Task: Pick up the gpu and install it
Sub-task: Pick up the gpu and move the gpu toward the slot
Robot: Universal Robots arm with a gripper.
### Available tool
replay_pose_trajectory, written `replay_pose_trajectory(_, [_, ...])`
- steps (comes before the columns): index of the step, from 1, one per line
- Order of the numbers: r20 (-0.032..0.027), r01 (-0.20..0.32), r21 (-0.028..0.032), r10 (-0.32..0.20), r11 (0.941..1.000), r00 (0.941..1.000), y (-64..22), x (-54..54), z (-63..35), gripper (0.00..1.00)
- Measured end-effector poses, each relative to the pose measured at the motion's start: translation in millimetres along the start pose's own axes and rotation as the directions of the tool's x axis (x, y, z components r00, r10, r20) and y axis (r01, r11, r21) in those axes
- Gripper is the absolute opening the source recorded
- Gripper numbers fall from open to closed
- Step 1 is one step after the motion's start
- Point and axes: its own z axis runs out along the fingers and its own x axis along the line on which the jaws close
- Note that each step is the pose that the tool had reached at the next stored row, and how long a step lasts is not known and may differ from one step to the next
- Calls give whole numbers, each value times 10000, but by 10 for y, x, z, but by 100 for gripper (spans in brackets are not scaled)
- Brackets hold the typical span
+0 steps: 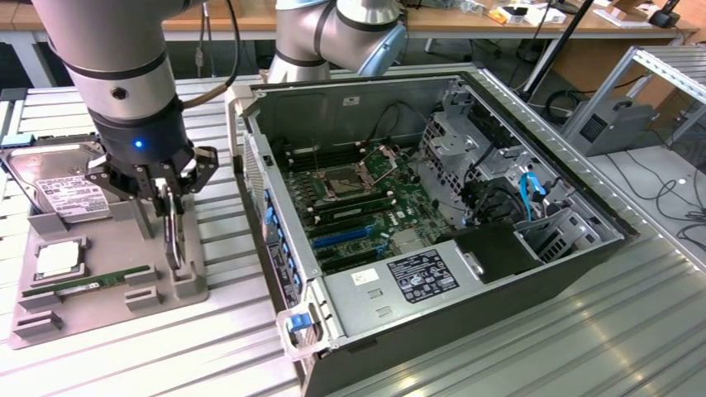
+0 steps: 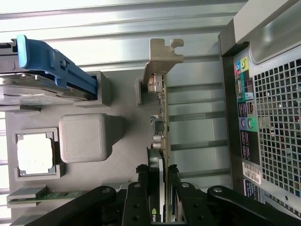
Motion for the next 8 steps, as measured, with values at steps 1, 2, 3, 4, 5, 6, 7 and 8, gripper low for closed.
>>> replay_pose_trajectory(1, [-1,0,-3,0,10000,10000,0,0,-3,27])
replay_pose_trajectory(2, [-1,0,-7,0,10000,10000,0,0,-7,27])
replay_pose_trajectory(3, [-1,0,-9,0,10000,10000,1,-1,-9,27])
replay_pose_trajectory(4, [-1,0,-12,0,10000,10000,1,0,-14,27])
replay_pose_trajectory(5, [-1,0,-13,0,10000,10000,1,0,-16,27])
replay_pose_trajectory(6, [-1,0,-16,0,10000,10000,1,0,-20,27])
replay_pose_trajectory(7, [-1,-1,-17,1,10000,10000,2,0,-21,27])
replay_pose_trajectory(8, [-2,-1,-18,1,10000,10000,2,0,-24,27])
